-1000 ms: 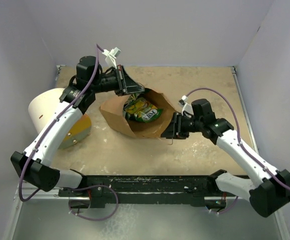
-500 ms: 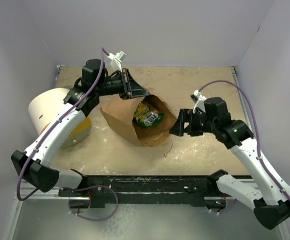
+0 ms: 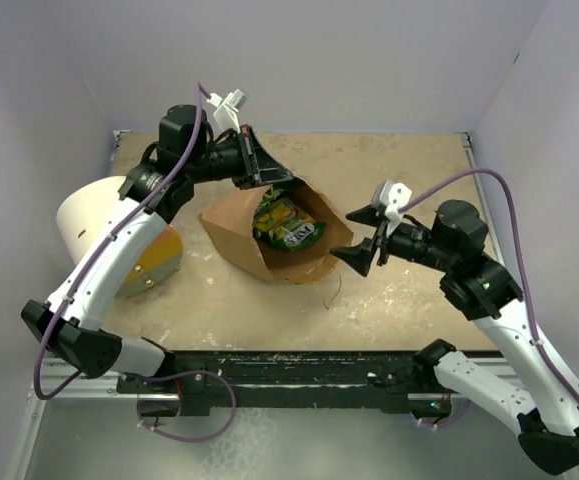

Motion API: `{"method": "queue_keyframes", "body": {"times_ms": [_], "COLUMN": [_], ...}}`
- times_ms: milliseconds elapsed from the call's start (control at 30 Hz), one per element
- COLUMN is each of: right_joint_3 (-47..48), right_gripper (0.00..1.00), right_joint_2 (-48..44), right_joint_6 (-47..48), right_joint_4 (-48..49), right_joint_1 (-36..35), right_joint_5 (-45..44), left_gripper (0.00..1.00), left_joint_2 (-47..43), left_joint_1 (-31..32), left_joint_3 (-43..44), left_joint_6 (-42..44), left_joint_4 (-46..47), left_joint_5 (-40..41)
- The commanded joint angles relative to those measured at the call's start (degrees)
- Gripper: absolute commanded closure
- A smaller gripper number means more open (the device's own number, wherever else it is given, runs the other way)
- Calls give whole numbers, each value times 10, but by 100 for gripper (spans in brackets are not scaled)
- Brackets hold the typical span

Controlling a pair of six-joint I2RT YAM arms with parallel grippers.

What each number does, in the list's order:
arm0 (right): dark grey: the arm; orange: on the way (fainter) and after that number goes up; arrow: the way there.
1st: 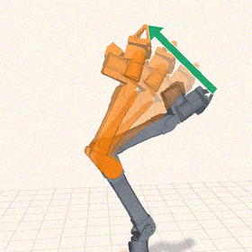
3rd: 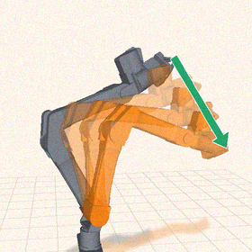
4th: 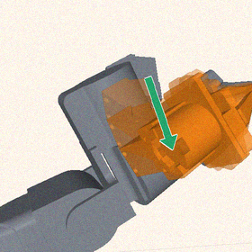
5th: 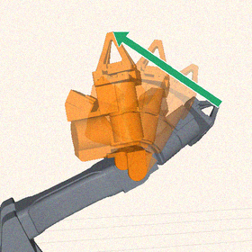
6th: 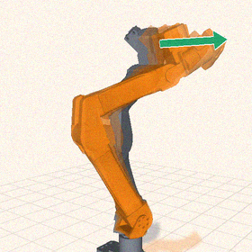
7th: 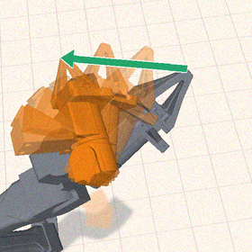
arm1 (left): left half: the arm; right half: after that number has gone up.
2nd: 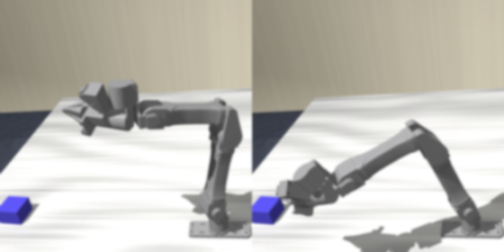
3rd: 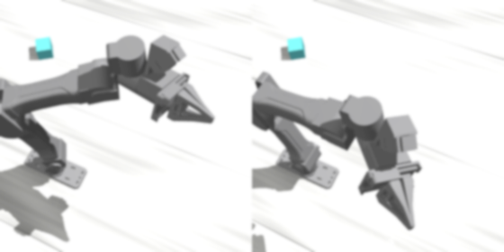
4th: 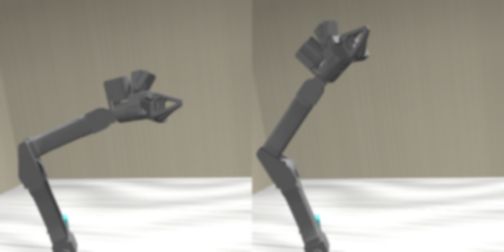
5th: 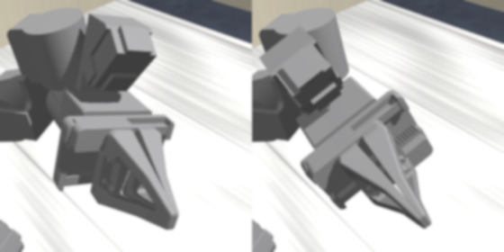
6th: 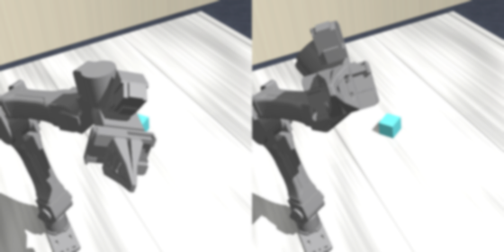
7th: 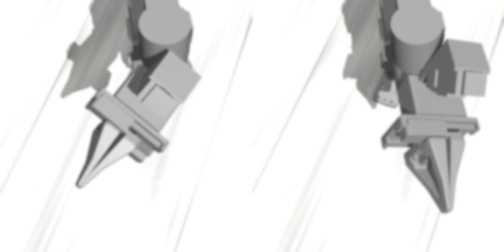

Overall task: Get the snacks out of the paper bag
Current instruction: Take out the snack from the paper bag.

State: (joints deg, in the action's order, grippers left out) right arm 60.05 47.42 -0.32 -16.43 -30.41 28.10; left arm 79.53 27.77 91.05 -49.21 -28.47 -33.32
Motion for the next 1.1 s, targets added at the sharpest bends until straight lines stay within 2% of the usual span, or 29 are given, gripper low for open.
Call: {"method": "queue_keyframes", "body": {"times_ms": [0,133,233,300,400,600,767,867,1067], "right_joint_3": [-5,35,38,24,-5,9,-18,-19,-60], "right_gripper": [22,22,30,33,30,37,40,41,40], "right_joint_2": [22,77,108,117,125,208,253,287,332], "right_joint_6": [287,432,594,597,619,642,648,662,648], "right_joint_4": [23,-66,-151,-134,-108,-103,-26,-1,129], "right_joint_1": [-10,-36,-90,-110,-114,-126,-130,-134,-136], "right_joint_5": [100,90,77,35,9,-23,-54,-70,-108], "left_gripper": [100,100,100,100,100,100,100,100,100], "left_joint_2": [22,24,22,23,14,7,9,13,18], "left_joint_1": [-1,-1,-2,-2,-3,-6,-15,-44,-86], "left_joint_3": [61,71,61,56,42,26,28,35,38], "left_joint_6": [42,50,45,37,35,22,15,22,27], "left_joint_4": [-25,-41,-47,-35,-35,-15,-7,-14,-18], "left_joint_5": [2,-8,-1,-18,-13,-11,-11,-35,-74]}}
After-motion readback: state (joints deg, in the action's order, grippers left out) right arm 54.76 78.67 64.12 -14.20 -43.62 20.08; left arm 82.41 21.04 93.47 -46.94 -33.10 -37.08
